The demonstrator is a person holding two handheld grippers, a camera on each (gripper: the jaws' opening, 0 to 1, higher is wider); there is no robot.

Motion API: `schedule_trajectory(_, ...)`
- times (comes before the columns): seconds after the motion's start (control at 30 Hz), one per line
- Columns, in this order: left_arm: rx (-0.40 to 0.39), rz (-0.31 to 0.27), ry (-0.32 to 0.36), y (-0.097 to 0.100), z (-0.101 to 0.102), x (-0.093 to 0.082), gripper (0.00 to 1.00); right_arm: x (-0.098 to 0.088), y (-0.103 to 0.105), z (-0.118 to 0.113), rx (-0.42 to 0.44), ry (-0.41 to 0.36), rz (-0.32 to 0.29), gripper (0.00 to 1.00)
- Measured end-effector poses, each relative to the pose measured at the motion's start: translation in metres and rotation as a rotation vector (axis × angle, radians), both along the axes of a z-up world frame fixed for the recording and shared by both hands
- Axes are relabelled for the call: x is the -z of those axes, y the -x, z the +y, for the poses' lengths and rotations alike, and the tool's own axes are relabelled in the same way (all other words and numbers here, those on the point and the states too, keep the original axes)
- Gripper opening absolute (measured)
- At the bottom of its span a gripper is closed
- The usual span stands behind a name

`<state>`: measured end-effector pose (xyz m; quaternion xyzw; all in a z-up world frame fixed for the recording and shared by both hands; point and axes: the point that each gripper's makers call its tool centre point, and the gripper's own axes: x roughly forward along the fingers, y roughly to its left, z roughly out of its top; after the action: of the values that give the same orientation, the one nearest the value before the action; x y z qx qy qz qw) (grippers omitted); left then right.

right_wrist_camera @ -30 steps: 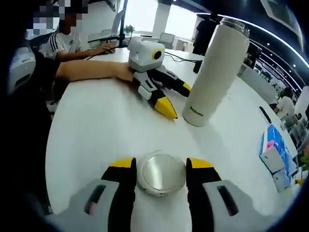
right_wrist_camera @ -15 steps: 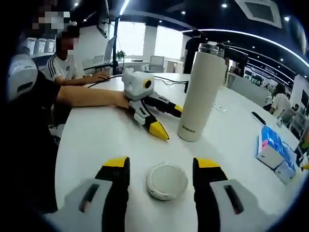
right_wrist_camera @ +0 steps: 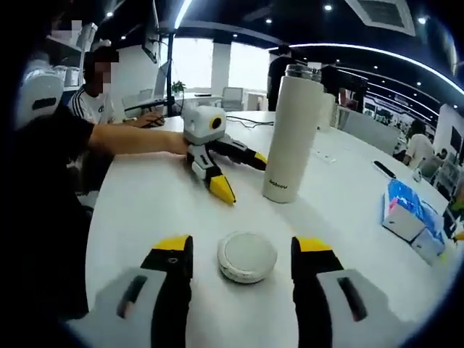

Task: Grasp the water cup twist off the cup lid place the cup lid on the table

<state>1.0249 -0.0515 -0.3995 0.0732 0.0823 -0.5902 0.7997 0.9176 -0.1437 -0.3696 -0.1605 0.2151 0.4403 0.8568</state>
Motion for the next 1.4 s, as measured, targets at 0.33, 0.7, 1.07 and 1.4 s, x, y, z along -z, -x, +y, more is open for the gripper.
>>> schedule_trajectory(0.33,0.036,0.087,-0.037,0.026,0.013,-0.025,0.88,-0.018,0.002,-0.007,-0.006,0.003,0.008,0.59)
schedule_trajectory(0.7,0.057,0.108,-0.091,0.050,0.044,-0.070,0.89,-0.033,0.005,-0.003,-0.034,-0.002,0.052,0.58)
schedule_trajectory(1.07,0.066,0.083,-0.145,0.065,0.078,-0.107,0.89,-0.056,0.010,0.006,-0.091,0.090,0.023,0.61)
schedule_trajectory(1.4,0.059,0.040,-0.194,0.065,0.097,-0.132,0.89,-0.071,0.005,0.009,-0.119,0.122,0.022,0.64)
